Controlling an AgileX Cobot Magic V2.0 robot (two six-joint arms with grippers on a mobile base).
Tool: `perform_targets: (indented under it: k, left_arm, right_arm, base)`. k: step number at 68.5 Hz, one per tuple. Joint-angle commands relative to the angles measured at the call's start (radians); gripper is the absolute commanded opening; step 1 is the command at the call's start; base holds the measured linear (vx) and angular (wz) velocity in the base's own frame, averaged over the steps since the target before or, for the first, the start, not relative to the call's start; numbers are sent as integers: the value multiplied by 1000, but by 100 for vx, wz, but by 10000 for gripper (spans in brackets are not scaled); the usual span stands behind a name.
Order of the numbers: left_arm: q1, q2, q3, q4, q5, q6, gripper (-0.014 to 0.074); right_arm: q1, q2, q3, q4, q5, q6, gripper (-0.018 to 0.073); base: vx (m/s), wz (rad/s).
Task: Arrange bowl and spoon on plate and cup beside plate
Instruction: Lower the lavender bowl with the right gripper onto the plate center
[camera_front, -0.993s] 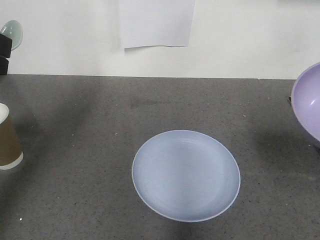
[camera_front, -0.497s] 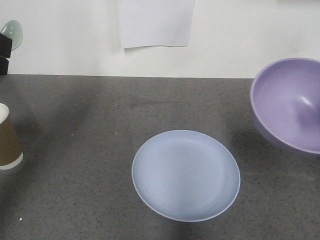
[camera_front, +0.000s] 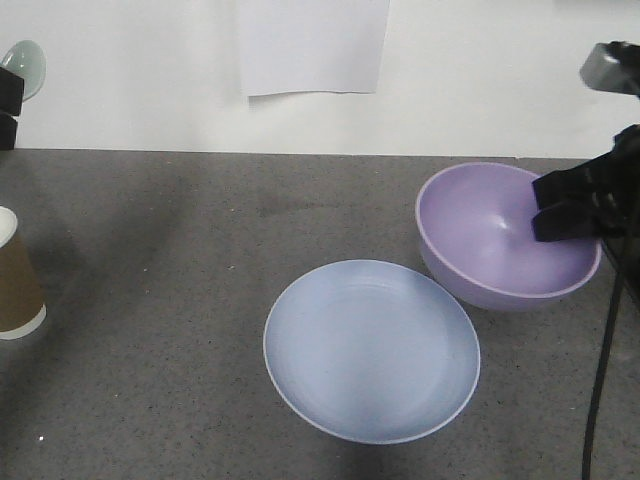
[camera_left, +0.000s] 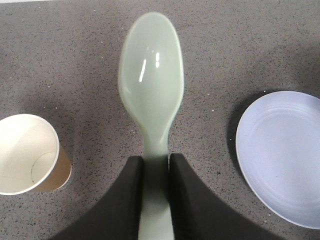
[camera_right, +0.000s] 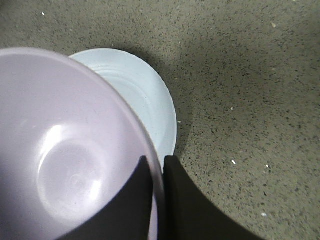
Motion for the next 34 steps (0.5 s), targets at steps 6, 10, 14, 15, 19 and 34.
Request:
perform_targets:
  k: [6,10,14,15,19,34]
  left_arm:
    - [-5,-21,-23,-7,-24,2,-6]
    - [-5,-21,-23,-7,-24,2,-6]
    - [-5,-21,-23,-7,-24,2,-6]
    - [-5,-21,-23,-7,-24,2,-6]
    - [-5,-21,-23,-8,-24,2,-6]
    - [-5,-21,-23,-8,-24,2,-6]
  right_arm:
    - [143,49,-23,-41,-87,8,-4]
    - [190,76,-23,-90,-111,46,-4]
    - [223,104,-23,-122,-137,72,-4]
    - [235,111,-23,-125,-142,73,-4]
    - [257,137,-23,-126,-160,70,-4]
    - [292,220,-23,-86,-208,52,-4]
  base:
    - [0,0]
    - [0,0]
    - [0,0]
    - [0,0]
    - [0,0]
    - [0,0]
